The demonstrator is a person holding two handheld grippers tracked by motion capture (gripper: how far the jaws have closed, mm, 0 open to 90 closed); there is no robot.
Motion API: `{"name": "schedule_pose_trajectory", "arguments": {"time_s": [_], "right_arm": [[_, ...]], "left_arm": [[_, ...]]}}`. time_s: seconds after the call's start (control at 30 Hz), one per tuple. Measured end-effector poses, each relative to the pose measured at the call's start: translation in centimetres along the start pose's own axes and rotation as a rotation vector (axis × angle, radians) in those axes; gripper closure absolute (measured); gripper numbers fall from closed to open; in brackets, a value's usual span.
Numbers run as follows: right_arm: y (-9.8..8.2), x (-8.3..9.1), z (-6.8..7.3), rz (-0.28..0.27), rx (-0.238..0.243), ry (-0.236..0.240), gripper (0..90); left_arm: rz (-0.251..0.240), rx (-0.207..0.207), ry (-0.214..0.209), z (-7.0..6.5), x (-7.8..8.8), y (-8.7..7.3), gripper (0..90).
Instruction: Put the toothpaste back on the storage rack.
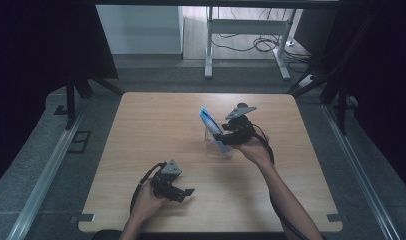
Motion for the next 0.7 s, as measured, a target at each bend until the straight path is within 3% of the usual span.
{"name": "schedule_pose_trajectory", "arguments": {"time_s": [0.27, 0.43, 0.7], "right_arm": [[-0.1, 0.8, 0.1, -0.006, 0.007, -0.002, 28.5], [-0.5, 1.1, 0.4, -0.002, 0.013, 0.001, 13.6], [-1.6, 1.7, 0.7, 0.025, 0.029, -0.01, 2.4]], "left_arm": [[0.004, -0.006, -0.001, 0.0, 0.1, 0.0, 12.8], [0.006, -0.009, -0.003, 0.0, 0.0, 0.0, 12.8], [0.004, -0.01, -0.003, 0.0, 0.0, 0.0, 12.8]]}}
Point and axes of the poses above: each handheld gripper's, and its own axes: x roughly backward along the jaws, y roughly out of its top, z roughly to its left, the point moved 7 cm from there along -x, roughly forward along the jaws, and after that the axes turned 7 degrees about -y, right-handed, at the moved point
